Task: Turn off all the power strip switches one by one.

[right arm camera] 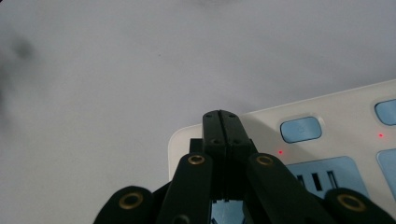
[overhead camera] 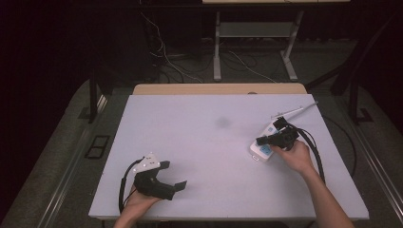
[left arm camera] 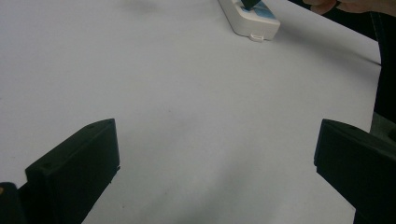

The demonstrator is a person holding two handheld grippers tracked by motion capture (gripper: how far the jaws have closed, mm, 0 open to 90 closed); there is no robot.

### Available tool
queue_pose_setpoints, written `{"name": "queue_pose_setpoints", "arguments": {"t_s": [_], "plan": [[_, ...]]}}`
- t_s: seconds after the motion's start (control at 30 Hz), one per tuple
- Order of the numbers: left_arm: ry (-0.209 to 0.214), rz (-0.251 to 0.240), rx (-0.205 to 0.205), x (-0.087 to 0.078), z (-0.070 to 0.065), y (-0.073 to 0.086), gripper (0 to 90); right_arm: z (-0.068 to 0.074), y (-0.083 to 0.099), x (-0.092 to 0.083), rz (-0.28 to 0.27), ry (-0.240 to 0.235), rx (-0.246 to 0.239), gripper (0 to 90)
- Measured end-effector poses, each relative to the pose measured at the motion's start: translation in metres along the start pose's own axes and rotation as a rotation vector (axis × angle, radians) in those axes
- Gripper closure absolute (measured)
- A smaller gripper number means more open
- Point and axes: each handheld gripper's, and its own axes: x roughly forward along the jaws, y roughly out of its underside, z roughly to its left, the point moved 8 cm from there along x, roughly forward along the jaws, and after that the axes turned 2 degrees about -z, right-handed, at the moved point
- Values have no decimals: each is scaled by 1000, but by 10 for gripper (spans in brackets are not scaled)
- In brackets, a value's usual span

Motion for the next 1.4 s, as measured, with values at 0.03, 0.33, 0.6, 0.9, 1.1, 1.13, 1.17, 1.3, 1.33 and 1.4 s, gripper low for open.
{"name": "queue_pose_setpoints", "arguments": {"t_s": [0.03,0.33,0.6,0.9,1.1,1.13,1.17,1.3,1.33,1.4], "plan": [[0,0,0,0,0,0,0,0,0,0,-1,-1,-1,900],[1,2,-1,-1,1,0,0,-2,1,1,-9,-21,9,900],[-2,1,0,-1,2,0,0,-2,1,1,-20,-15,-1,900],[-3,0,-4,-1,3,0,0,1,1,2,-13,-15,-37,900],[-2,3,-6,0,4,1,0,1,0,-3,-18,-43,-24,900],[-2,4,-7,0,4,1,0,1,1,-3,-9,-32,-35,900],[-1,4,-7,0,4,1,0,0,1,-4,-5,-33,-37,900],[-6,7,-6,1,4,1,0,0,2,-7,-2,-39,-36,900],[-6,7,-7,1,4,1,0,0,1,-8,-10,-45,-32,900],[-6,6,-7,0,4,1,0,0,-1,-10,-19,-55,-27,900]]}}
